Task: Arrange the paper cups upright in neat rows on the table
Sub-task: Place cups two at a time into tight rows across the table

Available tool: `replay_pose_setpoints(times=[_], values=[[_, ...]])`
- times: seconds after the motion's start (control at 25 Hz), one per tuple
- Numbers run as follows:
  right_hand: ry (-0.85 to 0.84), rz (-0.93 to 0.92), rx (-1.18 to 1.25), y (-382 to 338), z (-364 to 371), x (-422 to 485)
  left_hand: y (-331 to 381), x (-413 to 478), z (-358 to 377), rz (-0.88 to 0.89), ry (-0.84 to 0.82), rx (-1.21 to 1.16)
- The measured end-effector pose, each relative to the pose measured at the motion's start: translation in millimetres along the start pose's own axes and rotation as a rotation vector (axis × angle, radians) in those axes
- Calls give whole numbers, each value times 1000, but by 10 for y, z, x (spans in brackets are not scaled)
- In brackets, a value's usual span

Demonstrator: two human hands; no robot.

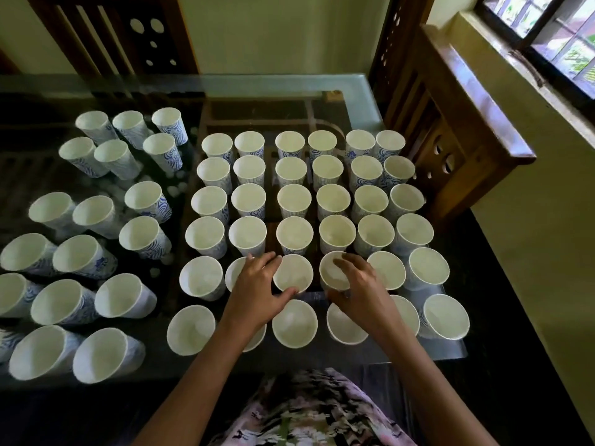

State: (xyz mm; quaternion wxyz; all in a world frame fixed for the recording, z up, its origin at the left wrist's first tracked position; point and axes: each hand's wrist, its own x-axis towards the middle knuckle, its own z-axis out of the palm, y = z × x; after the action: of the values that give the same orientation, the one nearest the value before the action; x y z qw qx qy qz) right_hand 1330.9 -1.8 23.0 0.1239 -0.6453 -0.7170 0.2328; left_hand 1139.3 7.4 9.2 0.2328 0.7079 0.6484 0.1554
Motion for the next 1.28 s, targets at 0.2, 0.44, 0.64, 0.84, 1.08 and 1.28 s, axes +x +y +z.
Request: replay_pose_setpoints(times=[0.2, 0.44, 0.64, 0.84, 1.08, 1.28], values=[[25, 1, -17, 27, 10, -14, -8, -38, 48, -7, -19, -1], [-8, -51, -60, 40, -39, 71, 65, 15, 86, 1, 2, -14], [-38, -44, -68, 61, -63, 107, 119, 39, 138, 20, -7, -6], [-39, -53, -58, 93, -58, 97, 108, 47, 191, 30, 23, -14], [-33, -66, -49, 137, -63, 68, 128, 70, 235, 28, 27, -22], [-38, -58, -46, 169, -81, 82, 142, 69, 257, 35, 35, -55]])
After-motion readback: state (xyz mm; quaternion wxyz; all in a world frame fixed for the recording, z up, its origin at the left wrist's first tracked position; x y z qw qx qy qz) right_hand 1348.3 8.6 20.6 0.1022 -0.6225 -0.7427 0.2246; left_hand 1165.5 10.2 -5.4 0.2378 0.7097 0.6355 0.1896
